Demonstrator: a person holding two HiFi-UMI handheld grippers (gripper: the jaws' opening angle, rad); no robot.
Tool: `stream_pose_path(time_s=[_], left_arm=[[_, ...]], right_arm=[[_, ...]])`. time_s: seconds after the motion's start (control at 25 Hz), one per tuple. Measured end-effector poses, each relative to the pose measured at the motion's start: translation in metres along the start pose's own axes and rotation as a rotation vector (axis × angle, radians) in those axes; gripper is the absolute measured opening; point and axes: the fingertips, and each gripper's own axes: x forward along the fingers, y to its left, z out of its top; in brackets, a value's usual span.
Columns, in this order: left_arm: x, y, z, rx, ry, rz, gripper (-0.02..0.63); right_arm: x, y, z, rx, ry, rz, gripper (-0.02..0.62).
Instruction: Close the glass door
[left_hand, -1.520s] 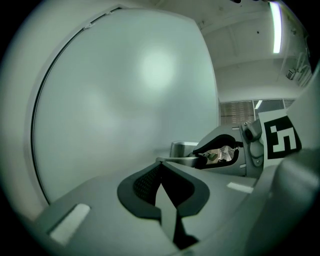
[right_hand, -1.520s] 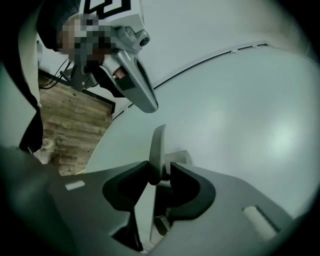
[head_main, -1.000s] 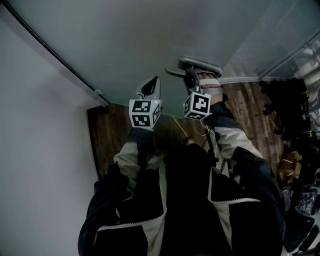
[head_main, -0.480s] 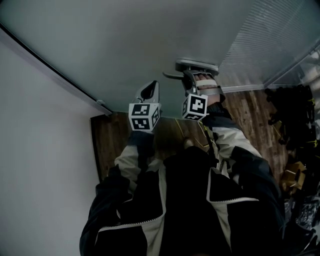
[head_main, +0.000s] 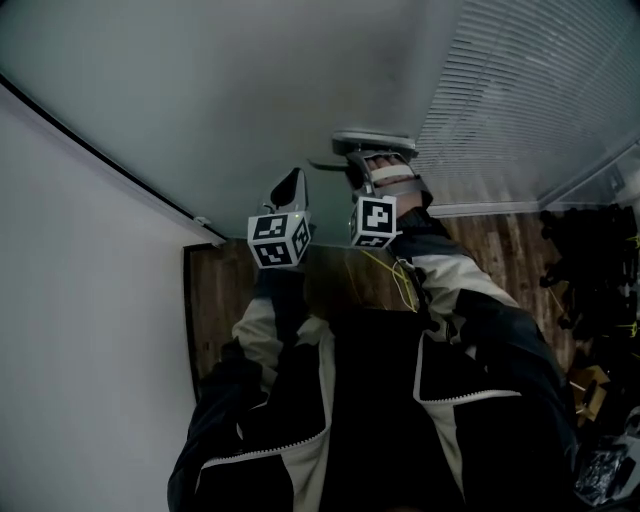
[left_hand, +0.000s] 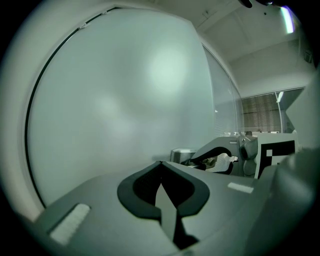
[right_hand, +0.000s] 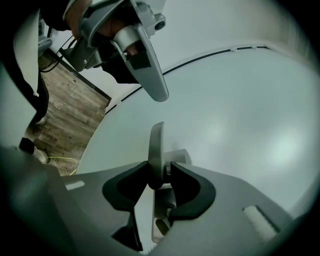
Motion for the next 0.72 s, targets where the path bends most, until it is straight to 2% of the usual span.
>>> stream_pose_path(time_s=[0.16, 0.28, 0.72], left_arm=[[0.022, 0.011, 0.011, -0.001, 0.005, -0.013, 0.002], [0.025, 0.023, 0.01, -0.017, 0.006, -0.016, 0.002], [0.052, 0.036, 0.013, 0.02, 0.023, -0.067, 0.002]], right_arm=[[0.029, -0.021, -0.007, -0.011, 0.015, -0.001, 0.143], [0.04, -0.021, -0.011, -0.005, 0.033, -0.007, 0.141], [0.078, -0.037, -0.029, -0.013, 0.104, -0.007, 0.141]])
